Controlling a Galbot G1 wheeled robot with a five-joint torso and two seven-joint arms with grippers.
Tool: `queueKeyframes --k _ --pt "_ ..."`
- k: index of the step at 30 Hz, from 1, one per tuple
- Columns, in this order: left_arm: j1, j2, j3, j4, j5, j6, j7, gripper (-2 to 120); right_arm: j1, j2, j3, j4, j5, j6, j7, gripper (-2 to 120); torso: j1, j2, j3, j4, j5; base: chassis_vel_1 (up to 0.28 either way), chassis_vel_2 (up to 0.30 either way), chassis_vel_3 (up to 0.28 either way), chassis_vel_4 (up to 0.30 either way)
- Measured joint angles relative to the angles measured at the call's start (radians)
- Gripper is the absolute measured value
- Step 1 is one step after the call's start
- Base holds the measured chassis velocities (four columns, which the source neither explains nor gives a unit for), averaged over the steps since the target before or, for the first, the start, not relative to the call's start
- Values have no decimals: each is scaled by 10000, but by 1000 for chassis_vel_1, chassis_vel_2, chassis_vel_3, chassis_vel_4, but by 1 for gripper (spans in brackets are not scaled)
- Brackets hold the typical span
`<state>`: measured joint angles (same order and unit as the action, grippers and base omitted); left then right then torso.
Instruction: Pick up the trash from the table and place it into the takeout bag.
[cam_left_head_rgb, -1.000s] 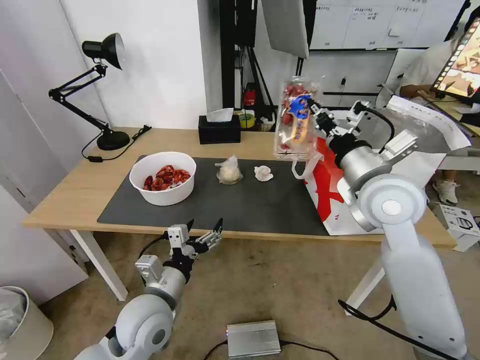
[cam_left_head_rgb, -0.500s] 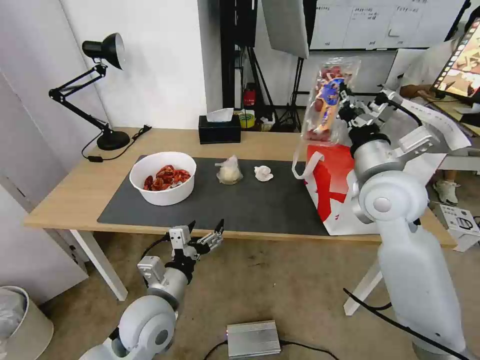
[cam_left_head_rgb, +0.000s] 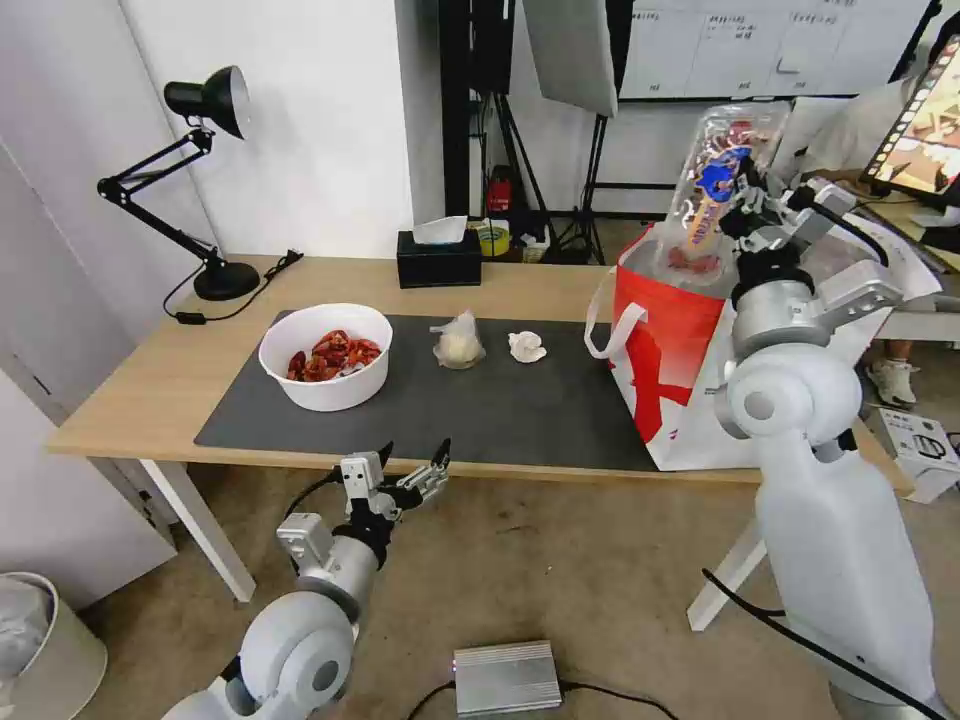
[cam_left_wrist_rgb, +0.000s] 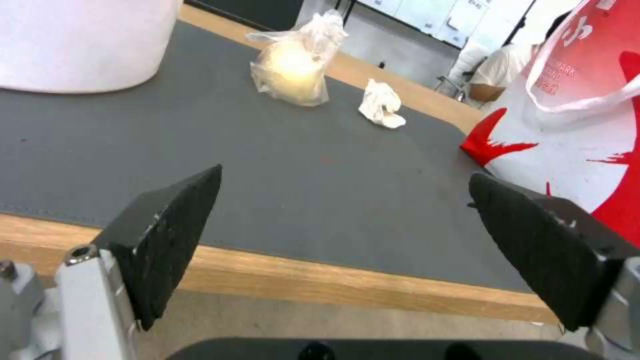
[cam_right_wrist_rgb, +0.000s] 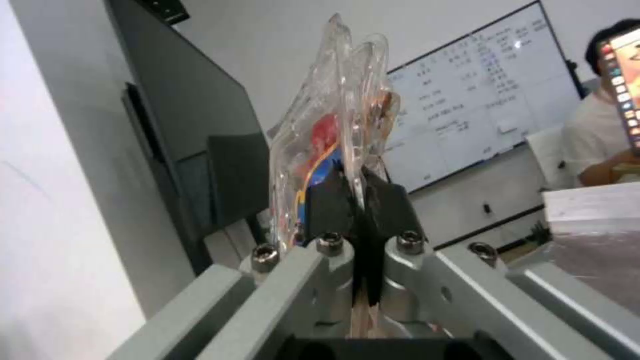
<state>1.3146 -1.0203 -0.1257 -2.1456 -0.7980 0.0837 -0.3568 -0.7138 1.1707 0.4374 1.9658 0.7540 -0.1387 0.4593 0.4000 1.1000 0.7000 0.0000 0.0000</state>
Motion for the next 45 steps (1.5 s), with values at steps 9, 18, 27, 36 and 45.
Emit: queueKeyframes --k 9,18,27,36,45 --pt "56 -45 0 2 43 0 -1 100 -220 93 40 -142 -22 57 154 0 0 0 0 1 0 0 0 0 0" --pt "56 -39 3 19 64 0 0 100 -615 152 40 70 301 -4 338 0 0 -1 0 0 0 0 0 0 0" --pt "123 -70 17 16 121 0 0 100 -970 202 214 407 760 -160 436 10 0 0 0 0 0 0 0 0 0" --pt "139 -15 0 -22 158 0 -1 100 -1028 227 307 566 1070 -344 555 41 0 0 0 0 0 0 0 0 0" --pt "109 20 -20 -73 146 0 -11 100 -1067 155 423 635 1250 -418 557 78 0 0 -1 0 0 0 0 0 0"
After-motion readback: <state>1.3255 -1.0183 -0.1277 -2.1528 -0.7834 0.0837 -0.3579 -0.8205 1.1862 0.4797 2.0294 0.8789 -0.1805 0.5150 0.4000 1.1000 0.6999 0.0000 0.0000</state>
